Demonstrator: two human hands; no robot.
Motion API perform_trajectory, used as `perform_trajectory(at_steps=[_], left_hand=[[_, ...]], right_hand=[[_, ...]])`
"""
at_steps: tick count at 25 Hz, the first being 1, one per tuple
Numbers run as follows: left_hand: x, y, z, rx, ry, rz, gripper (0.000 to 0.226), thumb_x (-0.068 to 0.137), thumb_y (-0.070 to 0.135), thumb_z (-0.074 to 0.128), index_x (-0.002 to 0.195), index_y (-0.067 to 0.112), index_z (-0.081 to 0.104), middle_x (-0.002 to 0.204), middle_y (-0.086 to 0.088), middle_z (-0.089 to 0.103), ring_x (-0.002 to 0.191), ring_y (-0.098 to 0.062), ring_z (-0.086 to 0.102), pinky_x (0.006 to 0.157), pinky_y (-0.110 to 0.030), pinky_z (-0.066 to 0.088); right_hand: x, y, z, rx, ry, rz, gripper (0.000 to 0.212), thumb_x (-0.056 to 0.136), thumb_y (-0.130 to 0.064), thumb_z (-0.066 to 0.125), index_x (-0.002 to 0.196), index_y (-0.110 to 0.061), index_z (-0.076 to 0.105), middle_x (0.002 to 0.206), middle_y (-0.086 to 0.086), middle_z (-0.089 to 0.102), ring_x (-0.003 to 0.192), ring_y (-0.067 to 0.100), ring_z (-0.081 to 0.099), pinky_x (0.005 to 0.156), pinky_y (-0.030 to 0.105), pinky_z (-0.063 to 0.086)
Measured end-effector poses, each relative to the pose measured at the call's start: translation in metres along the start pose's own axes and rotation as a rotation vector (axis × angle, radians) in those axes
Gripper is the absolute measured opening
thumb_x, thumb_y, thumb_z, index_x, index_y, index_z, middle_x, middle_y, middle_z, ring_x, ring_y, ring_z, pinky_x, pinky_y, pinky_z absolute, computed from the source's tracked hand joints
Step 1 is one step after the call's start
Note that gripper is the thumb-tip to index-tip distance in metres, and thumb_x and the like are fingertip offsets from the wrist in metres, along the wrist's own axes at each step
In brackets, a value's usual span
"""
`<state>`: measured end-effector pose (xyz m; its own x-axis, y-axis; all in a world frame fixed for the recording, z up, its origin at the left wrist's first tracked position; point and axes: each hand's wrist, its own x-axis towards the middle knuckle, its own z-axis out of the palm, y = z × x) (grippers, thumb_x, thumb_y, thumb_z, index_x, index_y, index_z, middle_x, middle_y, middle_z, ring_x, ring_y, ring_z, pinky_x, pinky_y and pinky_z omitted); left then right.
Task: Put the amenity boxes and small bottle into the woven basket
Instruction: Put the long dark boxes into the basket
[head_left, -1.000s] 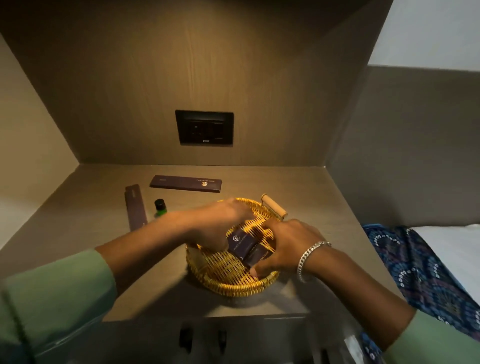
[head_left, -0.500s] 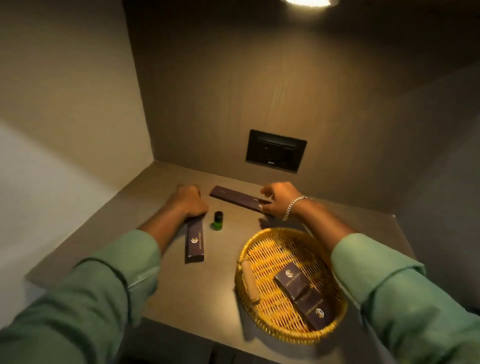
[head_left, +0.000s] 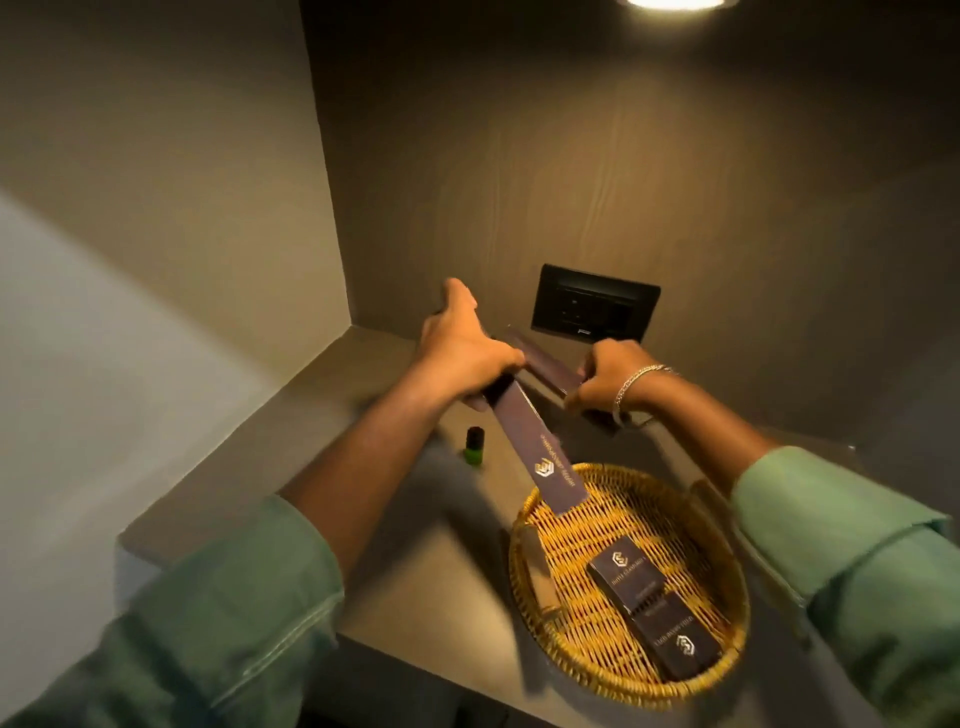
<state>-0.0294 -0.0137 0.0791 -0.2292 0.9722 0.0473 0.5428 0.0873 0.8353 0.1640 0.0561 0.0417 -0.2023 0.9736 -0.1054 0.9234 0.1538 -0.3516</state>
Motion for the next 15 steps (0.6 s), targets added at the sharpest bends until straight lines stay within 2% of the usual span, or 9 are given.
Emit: perform_trajectory(at_steps=[3,7,8,11,13,15], left_hand=[[-0.025,0.007,0.023,0.061,-0.156,-0.020,0.047,0.071,0.026,0.083,0.098,0.019,0.047,0.094,-0.009,0.059,0.042,-0.013,0.062,0.033,-0.022,0.047],[-0.047,0.002,0.053,0.236,-0.298,-0.042,0.035,0.075,0.030,0.080,0.094,0.018,0.053,0.096,-0.007,0.062,0.068,-0.017,0.068,0.049,-0.029,0.057],[-0.051,-0.001,0.057,0.253,-0.316,-0.059,0.033,0.077,0.029,0.079,0.094,0.017,0.053,0.094,-0.007,0.062,0.067,-0.016,0.068,0.048,-0.027,0.057],[-0.064,-0.007,0.067,0.303,-0.329,-0.083,0.035,0.080,0.032,0.076,0.099,0.014,0.053,0.091,-0.007,0.063,0.059,-0.014,0.066,0.045,-0.024,0.056],[-0.068,-0.011,0.069,0.303,-0.335,-0.059,0.034,0.081,0.034,0.075,0.096,0.013,0.052,0.089,-0.008,0.063,0.059,-0.015,0.065,0.050,-0.029,0.058],[-0.072,-0.016,0.066,0.304,-0.338,-0.047,0.035,0.080,0.035,0.076,0.096,0.013,0.053,0.089,-0.009,0.064,0.063,-0.017,0.066,0.050,-0.031,0.058]], right_hand=[[-0.048,0.012,-0.034,0.073,-0.010,0.034,0.030,0.058,-0.030,0.086,0.072,-0.014,0.066,0.072,0.003,0.066,0.066,0.016,0.062,0.048,0.027,0.046],[-0.116,0.038,-0.034,0.053,-0.034,0.126,0.037,0.052,-0.034,0.091,0.077,-0.019,0.069,0.075,-0.001,0.067,0.068,0.013,0.061,0.050,0.027,0.045],[-0.127,0.042,-0.027,0.034,-0.055,0.147,0.038,0.052,-0.035,0.091,0.079,-0.021,0.069,0.078,-0.001,0.067,0.069,0.012,0.060,0.051,0.027,0.047],[-0.144,0.046,-0.004,-0.107,-0.076,0.157,0.044,0.055,-0.043,0.087,0.089,-0.021,0.069,0.088,0.000,0.068,0.078,0.017,0.062,0.067,0.036,0.055],[-0.145,0.046,0.007,-0.270,-0.039,0.137,0.052,0.057,-0.052,0.083,0.094,-0.021,0.067,0.092,0.001,0.067,0.087,0.023,0.060,0.080,0.043,0.052],[-0.145,0.044,0.013,-0.404,-0.020,0.107,0.055,0.058,-0.057,0.080,0.097,-0.022,0.066,0.091,0.002,0.066,0.091,0.025,0.059,0.085,0.042,0.047]])
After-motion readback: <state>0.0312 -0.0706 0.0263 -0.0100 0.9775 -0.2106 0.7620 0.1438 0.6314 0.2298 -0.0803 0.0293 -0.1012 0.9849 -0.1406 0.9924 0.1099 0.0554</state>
